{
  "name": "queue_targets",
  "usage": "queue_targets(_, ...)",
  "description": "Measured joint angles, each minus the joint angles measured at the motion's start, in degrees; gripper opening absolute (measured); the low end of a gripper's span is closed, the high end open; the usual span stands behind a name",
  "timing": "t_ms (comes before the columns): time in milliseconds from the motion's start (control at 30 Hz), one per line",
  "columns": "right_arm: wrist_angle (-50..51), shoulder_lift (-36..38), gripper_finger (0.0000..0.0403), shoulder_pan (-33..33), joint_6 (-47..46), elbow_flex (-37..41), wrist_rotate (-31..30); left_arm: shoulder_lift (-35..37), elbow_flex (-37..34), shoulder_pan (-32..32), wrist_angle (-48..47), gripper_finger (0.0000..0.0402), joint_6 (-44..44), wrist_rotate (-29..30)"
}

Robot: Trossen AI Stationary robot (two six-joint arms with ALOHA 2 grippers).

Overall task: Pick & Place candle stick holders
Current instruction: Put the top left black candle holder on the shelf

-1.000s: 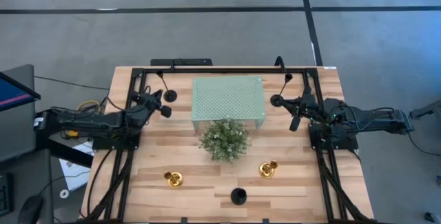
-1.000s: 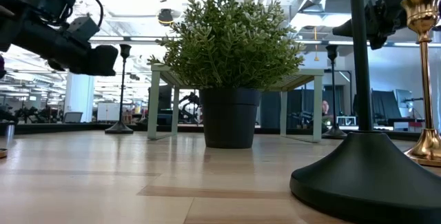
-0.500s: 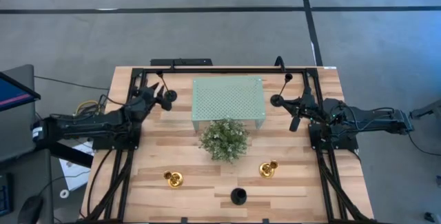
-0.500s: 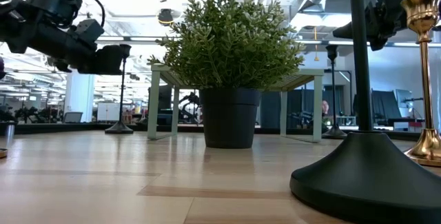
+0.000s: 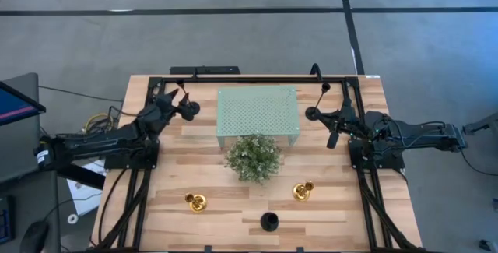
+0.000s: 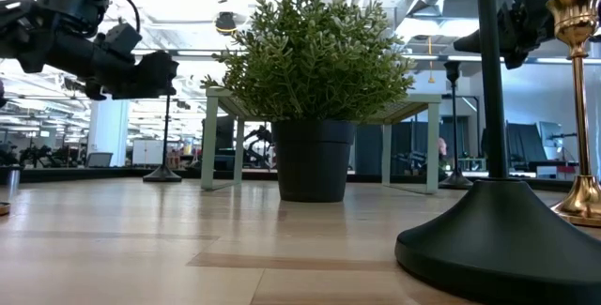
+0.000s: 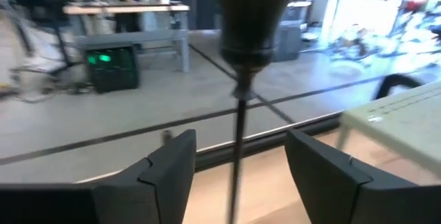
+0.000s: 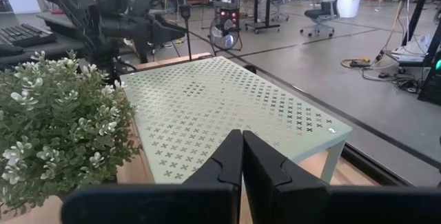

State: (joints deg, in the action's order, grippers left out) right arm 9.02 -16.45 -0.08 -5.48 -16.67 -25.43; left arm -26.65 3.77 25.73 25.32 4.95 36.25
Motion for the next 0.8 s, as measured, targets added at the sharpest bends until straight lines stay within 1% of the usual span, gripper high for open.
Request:
queue_targets(67, 0.0, 0.0, 0.0000, 0.0, 0.0, 0.0, 0.0, -0.8, 0.0, 0.8, 0.6, 0.0234, 0.2, -2.5)
queue_targets(267, 0.0, 0.0, 0.0000, 0.0, 0.0, 0.0, 0.0, -5.9, 0.0, 2.3, 4.5, 0.0235, 0.3, -6.2)
queue_targets(433, 0.0, 0.0, 0.0000, 0.0, -0.1, 0.0, 0.0, -11.7, 0.0, 4.3, 10.6, 0.0236, 0.1, -6.2)
queue_targets(633, 0.0, 0.0, 0.0000, 0.0, -0.1, 0.0, 0.0, -17.5, 0.0, 6.2, 14.2, 0.0236, 0.1, -6.0)
queue_targets(800, 0.0, 0.0, 0.0000, 0.0, -0.1, 0.0, -0.1, -21.1, 0.0, 7.5, 18.1, 0.0224, 0.1, -5.9)
